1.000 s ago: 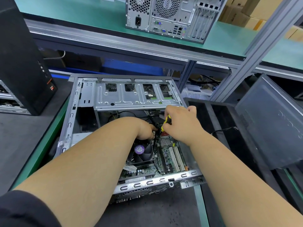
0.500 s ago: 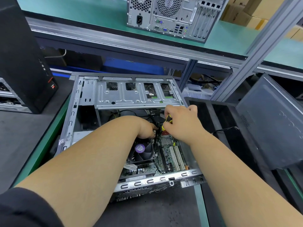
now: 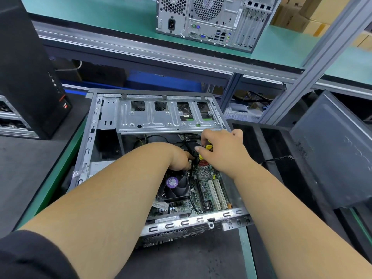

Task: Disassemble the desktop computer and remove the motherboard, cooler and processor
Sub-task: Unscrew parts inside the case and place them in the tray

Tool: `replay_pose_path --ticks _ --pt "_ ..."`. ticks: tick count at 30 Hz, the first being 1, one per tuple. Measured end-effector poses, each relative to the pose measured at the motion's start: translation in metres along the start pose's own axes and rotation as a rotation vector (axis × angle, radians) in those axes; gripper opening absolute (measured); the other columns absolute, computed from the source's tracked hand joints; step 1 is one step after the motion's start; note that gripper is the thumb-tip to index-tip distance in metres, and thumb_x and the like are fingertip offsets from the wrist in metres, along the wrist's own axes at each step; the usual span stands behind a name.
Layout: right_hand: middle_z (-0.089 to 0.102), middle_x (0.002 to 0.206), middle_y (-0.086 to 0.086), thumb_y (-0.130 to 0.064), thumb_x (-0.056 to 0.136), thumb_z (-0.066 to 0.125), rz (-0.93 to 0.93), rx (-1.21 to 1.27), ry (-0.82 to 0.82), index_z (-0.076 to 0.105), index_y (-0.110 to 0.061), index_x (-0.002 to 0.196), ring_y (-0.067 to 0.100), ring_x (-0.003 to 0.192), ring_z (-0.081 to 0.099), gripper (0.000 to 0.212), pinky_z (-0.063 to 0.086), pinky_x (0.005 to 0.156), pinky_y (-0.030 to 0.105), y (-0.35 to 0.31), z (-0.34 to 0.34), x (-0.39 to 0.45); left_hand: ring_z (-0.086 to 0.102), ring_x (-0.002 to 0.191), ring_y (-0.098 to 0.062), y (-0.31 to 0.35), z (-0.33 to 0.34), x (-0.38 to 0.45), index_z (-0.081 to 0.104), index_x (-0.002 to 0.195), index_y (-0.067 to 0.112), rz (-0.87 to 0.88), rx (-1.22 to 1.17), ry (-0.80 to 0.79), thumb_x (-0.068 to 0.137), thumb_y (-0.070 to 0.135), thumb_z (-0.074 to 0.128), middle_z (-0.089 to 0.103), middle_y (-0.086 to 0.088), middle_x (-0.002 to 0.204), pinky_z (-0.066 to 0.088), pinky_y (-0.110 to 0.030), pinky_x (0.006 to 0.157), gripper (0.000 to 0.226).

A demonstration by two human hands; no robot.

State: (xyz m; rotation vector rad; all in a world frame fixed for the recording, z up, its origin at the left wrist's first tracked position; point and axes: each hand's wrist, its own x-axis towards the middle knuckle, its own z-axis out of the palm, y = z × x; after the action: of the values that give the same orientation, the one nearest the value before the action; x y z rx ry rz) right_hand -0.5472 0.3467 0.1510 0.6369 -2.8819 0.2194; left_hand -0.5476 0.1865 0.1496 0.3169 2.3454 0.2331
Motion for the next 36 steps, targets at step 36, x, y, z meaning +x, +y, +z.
replay_pose_path --ticks 36 --pt "0.047 0.065 -0.010 -0.040 0.094 0.050 0.015 -0.009 -0.020 0.049 -0.026 0.099 0.019 0.077 0.049 0.015 0.028 0.088 0.040 -0.0010 0.0004 0.0009 0.030 0.140 -0.024 0.0009 0.0004 0.0008 0.020 0.153 0.027 0.018 0.023 0.019 0.101 0.028 0.040 0.025 -0.005 0.157 0.027 -0.028 0.105 0.056"
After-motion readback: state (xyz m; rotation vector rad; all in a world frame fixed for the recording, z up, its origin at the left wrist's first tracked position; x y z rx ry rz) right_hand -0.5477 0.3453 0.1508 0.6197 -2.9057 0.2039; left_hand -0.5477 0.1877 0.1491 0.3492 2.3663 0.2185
